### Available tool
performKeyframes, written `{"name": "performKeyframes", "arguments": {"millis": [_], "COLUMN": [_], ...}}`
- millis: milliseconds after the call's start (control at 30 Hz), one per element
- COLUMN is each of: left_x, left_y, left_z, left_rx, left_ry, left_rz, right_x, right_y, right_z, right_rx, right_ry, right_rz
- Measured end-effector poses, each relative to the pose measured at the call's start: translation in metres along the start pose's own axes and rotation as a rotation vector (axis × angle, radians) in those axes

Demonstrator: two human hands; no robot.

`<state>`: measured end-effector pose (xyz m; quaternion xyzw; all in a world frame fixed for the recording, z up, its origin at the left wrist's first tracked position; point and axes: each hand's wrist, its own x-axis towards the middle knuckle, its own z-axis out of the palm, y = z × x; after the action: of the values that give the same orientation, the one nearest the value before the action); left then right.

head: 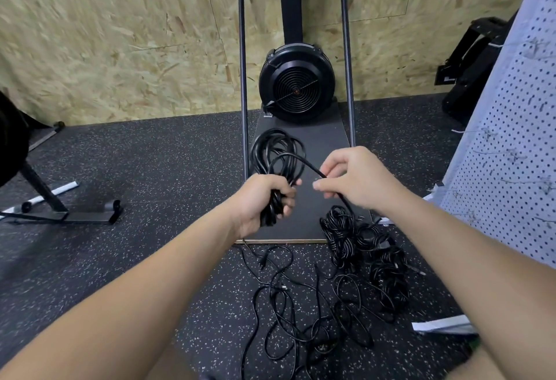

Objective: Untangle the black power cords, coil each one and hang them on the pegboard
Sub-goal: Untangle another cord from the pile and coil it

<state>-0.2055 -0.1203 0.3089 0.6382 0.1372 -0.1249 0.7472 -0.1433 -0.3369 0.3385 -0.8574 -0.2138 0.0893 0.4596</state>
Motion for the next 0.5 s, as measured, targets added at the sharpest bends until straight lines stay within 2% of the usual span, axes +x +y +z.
{"name": "performKeyframes", "arguments": {"millis": [100, 167, 267, 333, 367, 433, 500], "left_x": [0.007, 0.01, 0.011, 0.01, 0.006, 0.0, -0.008], "left_y": [0.0, -0.002, -0.006, -0.01, -0.01, -0.011, -0.012], "left_z": [-0.007, -0.01, -0.013, -0.01, -0.006, 0.003, 0.012], "left_rx": [-0.03, -0.004, 0.072, 0.134, 0.16, 0.184, 0.136], "left_ry": [0.121, 0.201, 0.164, 0.086, 0.031, -0.071, -0.173], "left_rz": [0.013, 0.026, 0.098, 0.122, 0.133, 0.153, 0.14], "right_x": [0.002, 0.002, -0.002, -0.001, 0.0, 0.002, 0.005], "right_y": [-0.003, -0.01, -0.025, -0.031, -0.033, -0.035, -0.035], "right_z": [0.003, 0.004, 0.011, 0.016, 0.017, 0.016, 0.015], "right_rx": [-0.026, -0.195, -0.529, -0.606, -0.514, -0.163, 0.165], "right_ry": [0.21, 0.32, 0.341, 0.295, 0.251, 0.17, 0.174], "right_rz": [-0.096, -0.203, -0.313, -0.351, -0.33, -0.221, -0.103]}}
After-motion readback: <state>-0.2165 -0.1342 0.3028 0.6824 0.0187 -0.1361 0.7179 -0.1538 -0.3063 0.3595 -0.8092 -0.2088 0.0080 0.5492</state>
